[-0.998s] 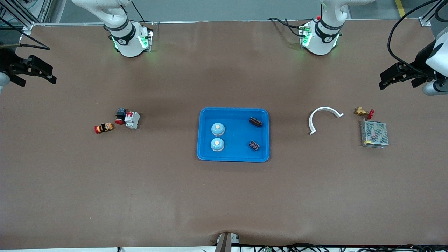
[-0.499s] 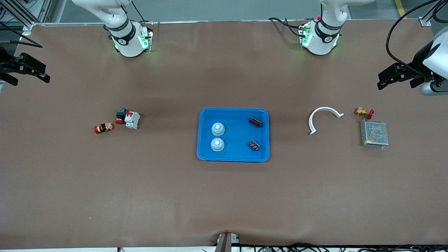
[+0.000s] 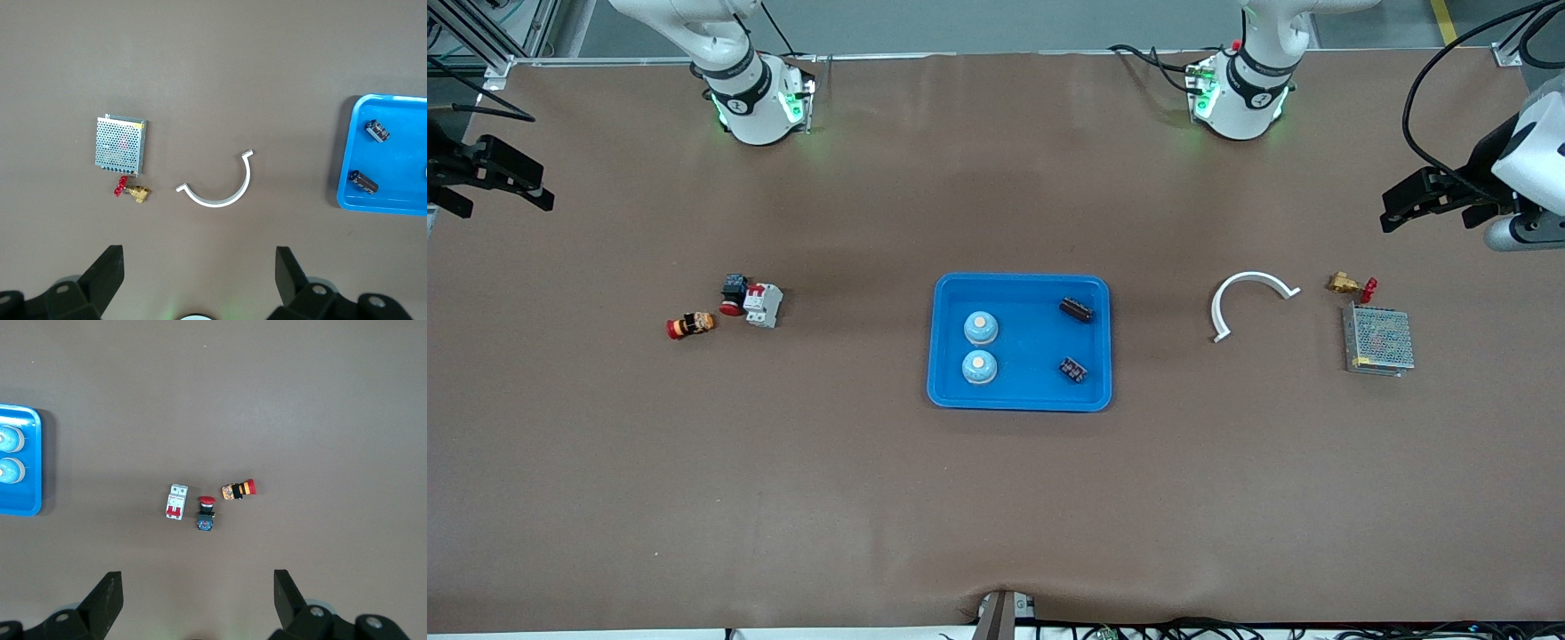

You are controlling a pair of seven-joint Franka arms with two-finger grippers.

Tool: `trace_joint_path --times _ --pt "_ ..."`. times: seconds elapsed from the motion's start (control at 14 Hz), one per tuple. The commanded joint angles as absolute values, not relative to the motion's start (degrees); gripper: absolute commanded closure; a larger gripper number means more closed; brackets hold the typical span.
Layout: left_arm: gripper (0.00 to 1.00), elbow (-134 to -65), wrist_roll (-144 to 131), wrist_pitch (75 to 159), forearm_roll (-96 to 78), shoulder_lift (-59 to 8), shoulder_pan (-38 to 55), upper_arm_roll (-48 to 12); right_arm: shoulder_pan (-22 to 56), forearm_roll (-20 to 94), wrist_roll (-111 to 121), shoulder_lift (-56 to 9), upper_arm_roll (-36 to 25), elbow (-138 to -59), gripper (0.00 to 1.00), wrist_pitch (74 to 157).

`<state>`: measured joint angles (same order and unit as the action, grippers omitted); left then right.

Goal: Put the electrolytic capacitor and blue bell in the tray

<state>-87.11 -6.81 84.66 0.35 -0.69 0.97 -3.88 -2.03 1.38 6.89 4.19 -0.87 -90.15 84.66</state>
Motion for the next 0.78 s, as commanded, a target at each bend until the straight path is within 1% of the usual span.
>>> trace_joint_path --times 0.0,0.71 --pt "0.0 -86.1 -6.8 84.7 1.5 -1.2 1.3 -4.0 -3.0 0.6 6.2 3.4 -0.2 -88.3 0.0 83.5" --pt "0.0 -86.2 -7.4 84.7 2.3 -1.1 1.2 -4.0 -2.5 0.5 6.2 3.3 -0.4 -88.3 0.0 83.6"
